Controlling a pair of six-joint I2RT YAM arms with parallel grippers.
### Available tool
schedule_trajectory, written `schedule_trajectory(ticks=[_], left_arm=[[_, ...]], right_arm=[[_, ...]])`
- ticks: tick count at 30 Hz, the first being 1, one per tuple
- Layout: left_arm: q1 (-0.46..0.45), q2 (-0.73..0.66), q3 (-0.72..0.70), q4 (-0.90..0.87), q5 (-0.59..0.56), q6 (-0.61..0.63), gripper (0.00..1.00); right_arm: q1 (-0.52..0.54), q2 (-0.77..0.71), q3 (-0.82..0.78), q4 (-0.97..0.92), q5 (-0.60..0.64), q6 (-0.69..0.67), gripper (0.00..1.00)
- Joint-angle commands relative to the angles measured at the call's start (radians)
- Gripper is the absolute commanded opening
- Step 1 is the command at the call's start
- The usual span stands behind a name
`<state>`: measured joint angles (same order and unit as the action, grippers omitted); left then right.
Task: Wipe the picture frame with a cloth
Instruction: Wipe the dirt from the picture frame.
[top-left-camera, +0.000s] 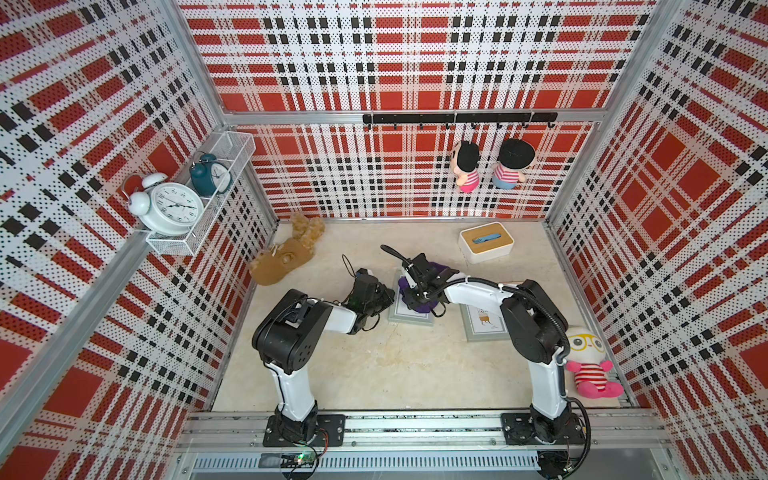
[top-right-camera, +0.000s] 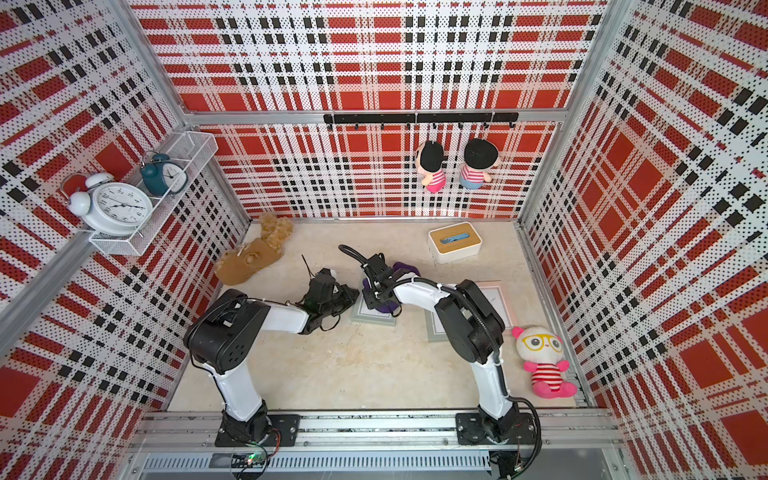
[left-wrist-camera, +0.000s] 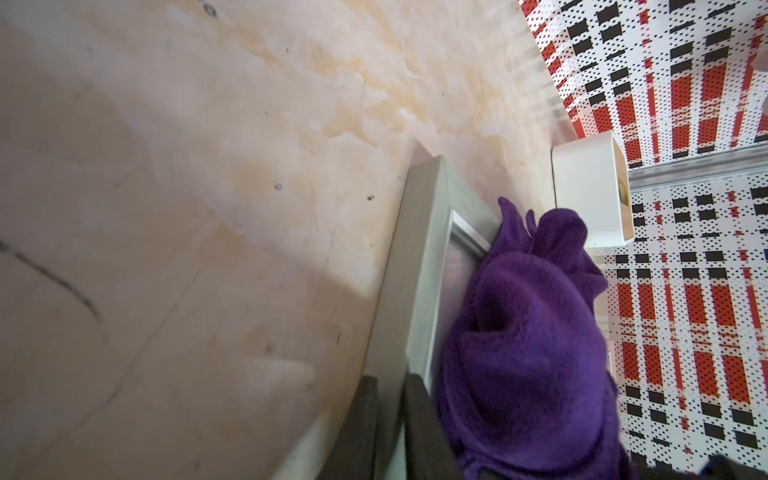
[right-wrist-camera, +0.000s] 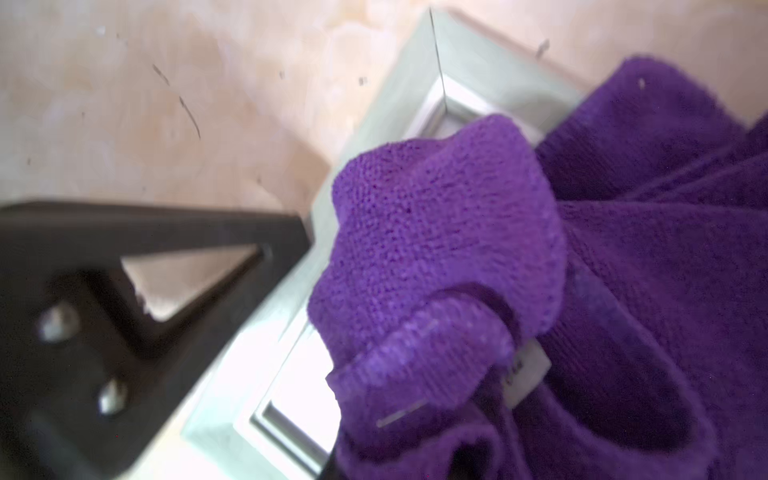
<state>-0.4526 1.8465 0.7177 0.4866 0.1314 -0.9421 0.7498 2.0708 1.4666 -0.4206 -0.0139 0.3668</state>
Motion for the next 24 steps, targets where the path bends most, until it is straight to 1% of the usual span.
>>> schedule_trajectory(ticks=[1,4,8,10,11,13,19,21,24], left_arm=[[-0.004,0.081,-0.055,-0.228,-0.014,0.009,0.15],[-0.006,0.081,-0.054,-0.227,-0.011,0.012,0.15],[-0.006,0.079,-0.055,-0.225,-0.012,0.011,0.15],[-0.005,0.078,-0.059,-0.219,-0.015,0.009,0.15],[-0.006,0.077,-0.061,-0.217,-0.014,0.007,0.15],[-0.006,0.077,-0.064,-0.213,-0.014,0.007,0.15],[-0.006,0.078,-0.072,-0.212,-0.01,0.014,0.15],[-0.006,0.078,-0.073,-0.212,-0.006,0.016,0.15],[-0.009,0.077,-0.072,-0.212,-0.003,0.017,0.15]], right_arm=[[0.057,0.08,-0.018,-0.044,-0.052,0.004,0.0],[0.06,0.054,-0.093,-0.015,-0.103,0.037,0.0],[0.104,-0.053,-0.281,0.044,-0.172,0.056,0.0],[0.111,-0.086,-0.322,0.056,-0.166,0.062,0.0],[0.107,-0.088,-0.324,0.062,-0.136,0.066,0.0],[0.087,-0.055,-0.278,0.055,-0.07,0.067,0.0],[-0.046,0.115,0.028,-0.025,0.143,0.135,0.0],[-0.085,0.155,0.1,-0.039,0.165,0.141,0.0],[-0.101,0.196,0.168,-0.058,0.181,0.106,0.0]])
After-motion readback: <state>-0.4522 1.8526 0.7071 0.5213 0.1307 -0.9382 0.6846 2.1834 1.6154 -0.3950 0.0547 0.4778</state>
